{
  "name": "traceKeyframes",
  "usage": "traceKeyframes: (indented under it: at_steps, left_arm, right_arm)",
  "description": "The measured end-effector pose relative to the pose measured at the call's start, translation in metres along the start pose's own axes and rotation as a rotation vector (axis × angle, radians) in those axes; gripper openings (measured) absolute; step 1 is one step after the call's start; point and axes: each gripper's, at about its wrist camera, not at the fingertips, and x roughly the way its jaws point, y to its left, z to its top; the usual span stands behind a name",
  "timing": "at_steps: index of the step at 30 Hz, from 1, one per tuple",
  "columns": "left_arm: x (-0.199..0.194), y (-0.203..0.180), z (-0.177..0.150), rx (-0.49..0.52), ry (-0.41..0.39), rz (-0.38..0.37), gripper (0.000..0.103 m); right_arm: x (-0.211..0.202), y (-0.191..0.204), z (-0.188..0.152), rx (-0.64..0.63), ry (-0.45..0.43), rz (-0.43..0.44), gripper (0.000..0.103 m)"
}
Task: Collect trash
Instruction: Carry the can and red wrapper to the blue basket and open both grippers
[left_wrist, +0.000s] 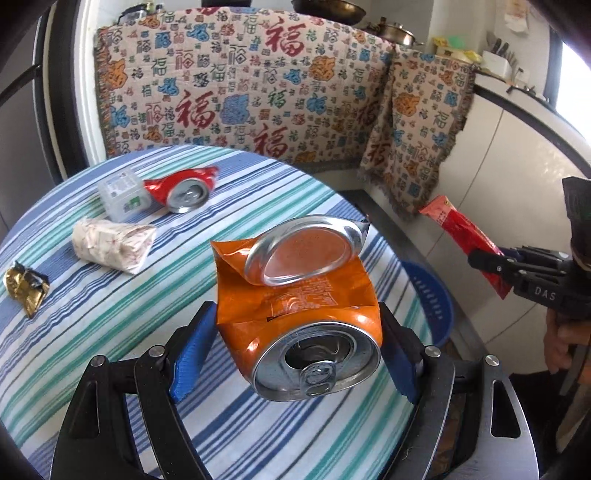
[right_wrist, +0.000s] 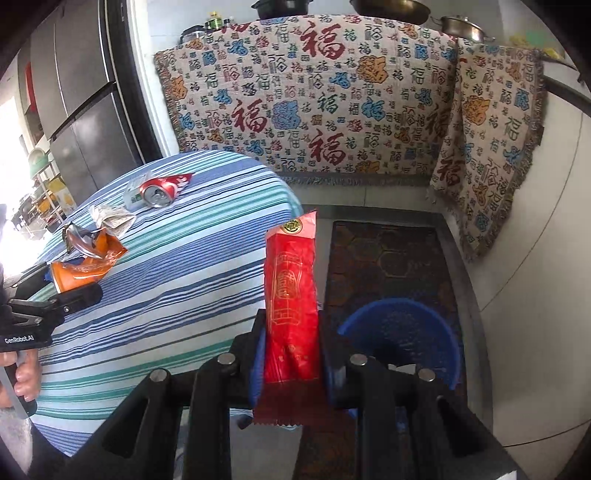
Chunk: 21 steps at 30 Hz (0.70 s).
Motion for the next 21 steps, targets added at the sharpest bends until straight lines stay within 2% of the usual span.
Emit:
traceKeyframes:
  at_steps: [9,16,21]
  left_arm:
    - [0.022,-0.095,0.037,0.094,-0.016,-0.121,0.083]
    - [0.072,-0.148,0.048,0.110,0.028,-0.171,0.083]
    - [0.111,-0.175,0.048,0.121,0.072,-0.180,0.083]
  right_arm:
    - [-0.012,-0.087,-0.005,0.059,0.001,-0.083,0.025]
    - [0.009,-0.140,-0.022,0.134,0.047,-0.088,0.025]
    - [0.027,-0.161,-0.024,0.118,0.089,-0.087,0.025]
